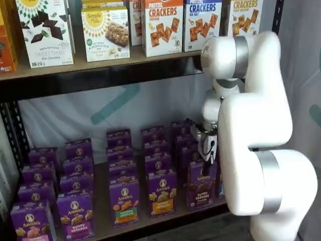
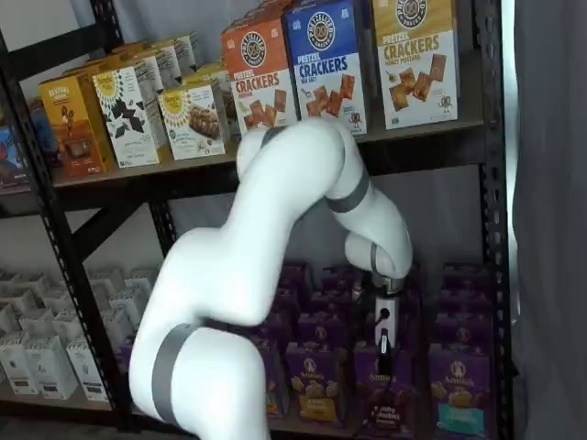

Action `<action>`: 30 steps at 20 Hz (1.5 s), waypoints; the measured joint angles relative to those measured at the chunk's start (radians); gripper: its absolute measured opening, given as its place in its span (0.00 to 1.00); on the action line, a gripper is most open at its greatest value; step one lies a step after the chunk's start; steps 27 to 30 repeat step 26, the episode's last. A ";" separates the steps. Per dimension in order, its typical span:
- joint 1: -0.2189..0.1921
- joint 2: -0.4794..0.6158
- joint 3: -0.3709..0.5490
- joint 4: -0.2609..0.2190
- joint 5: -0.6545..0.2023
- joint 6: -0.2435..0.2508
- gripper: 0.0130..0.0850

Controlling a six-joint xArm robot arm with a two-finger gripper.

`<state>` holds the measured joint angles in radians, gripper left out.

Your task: Pick up the purple box with a brown patch in the center, on the bottom shelf, the fifth box from the left

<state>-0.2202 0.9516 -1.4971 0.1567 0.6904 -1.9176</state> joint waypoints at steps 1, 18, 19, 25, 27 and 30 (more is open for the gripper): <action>-0.001 -0.019 0.025 0.010 -0.001 -0.010 0.28; 0.051 -0.433 0.552 0.199 -0.052 -0.140 0.28; 0.058 -0.472 0.597 0.206 -0.060 -0.140 0.28; 0.101 -0.708 0.850 0.240 -0.073 -0.131 0.28; 0.106 -0.744 0.883 0.253 -0.067 -0.137 0.28; 0.106 -0.744 0.883 0.253 -0.067 -0.137 0.28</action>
